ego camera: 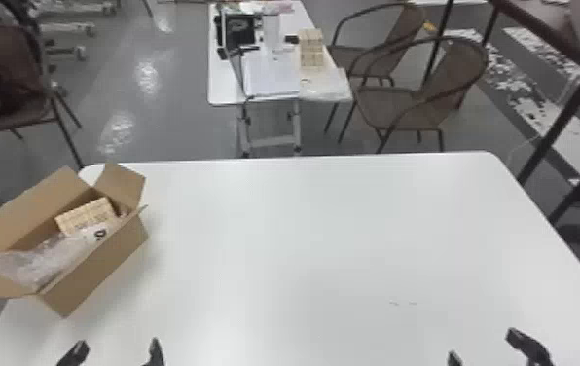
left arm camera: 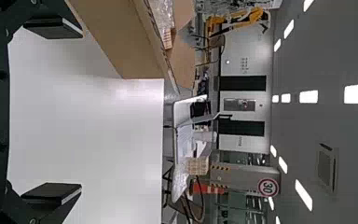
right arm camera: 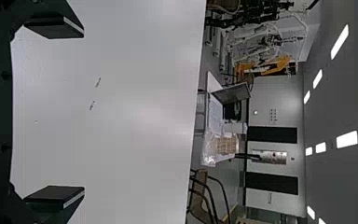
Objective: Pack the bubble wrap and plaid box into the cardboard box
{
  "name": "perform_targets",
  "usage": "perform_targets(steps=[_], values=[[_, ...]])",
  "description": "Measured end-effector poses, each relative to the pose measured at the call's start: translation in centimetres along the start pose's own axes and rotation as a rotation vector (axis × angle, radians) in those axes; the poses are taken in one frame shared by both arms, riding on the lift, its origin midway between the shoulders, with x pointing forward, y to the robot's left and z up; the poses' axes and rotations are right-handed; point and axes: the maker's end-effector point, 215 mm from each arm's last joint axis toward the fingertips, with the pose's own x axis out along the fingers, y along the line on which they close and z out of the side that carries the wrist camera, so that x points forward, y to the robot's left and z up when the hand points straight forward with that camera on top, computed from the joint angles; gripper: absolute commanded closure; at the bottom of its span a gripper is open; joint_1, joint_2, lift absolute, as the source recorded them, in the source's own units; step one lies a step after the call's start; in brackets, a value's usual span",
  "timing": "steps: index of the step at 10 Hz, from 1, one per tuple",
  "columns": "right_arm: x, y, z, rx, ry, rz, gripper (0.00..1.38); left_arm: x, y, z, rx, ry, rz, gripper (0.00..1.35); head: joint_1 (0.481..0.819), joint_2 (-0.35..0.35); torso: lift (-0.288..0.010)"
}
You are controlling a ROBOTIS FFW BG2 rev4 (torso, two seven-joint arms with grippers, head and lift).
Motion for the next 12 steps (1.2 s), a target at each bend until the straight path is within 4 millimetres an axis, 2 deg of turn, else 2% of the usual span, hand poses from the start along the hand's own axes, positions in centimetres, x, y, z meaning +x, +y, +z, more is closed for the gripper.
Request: perform_targets(steps=[5,12], values=[[1.3,2.1,1.0,0.018,-0.019,0.033,0.11,0.3,-0.2,-0.8,-0.006,0.03,-0.028,0.14,0.695,0.061,-0.044],[1.5,2.2,0.4,0.044,-0.003,0.035,0.11,0.7,-0.4,-0.7,-0.016,0.029,-0.037,0.14,0.695,0.061,-0.044]])
